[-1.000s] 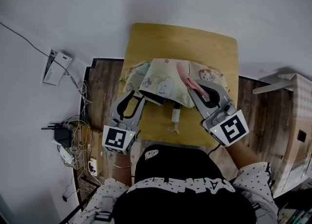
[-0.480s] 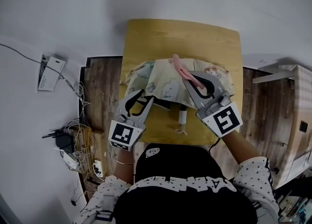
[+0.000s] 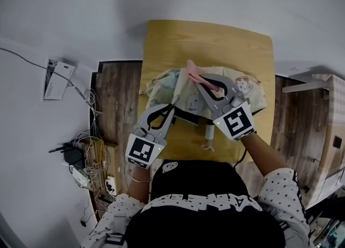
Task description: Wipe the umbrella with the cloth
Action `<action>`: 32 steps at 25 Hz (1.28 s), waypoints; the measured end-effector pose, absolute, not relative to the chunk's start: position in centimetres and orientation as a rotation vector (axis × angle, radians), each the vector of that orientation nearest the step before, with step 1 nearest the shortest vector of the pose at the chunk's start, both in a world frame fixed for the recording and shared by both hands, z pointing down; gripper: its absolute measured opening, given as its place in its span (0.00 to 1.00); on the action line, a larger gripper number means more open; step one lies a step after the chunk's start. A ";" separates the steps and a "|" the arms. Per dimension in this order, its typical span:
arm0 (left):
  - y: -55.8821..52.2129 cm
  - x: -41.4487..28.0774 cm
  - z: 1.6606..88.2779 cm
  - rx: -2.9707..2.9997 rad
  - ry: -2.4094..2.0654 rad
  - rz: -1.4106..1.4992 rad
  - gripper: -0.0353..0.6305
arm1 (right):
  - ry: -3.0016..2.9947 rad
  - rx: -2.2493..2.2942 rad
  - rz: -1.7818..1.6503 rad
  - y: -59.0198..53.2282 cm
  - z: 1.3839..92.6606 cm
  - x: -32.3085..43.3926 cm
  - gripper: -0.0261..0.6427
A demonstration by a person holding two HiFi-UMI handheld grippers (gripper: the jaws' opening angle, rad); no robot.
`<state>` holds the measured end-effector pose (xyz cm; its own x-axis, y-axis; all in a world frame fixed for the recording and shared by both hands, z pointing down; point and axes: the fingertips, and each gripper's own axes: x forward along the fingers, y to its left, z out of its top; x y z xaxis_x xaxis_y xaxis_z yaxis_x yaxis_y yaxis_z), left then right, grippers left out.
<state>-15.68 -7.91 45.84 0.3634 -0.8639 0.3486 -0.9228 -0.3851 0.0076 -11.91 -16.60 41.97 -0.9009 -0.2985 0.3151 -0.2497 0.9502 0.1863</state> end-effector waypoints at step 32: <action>-8.5 -15.7 44.4 2.506 -1.558 0.496 0.07 | -2.673 0.013 -0.039 -6.3 46.9 -10.8 0.09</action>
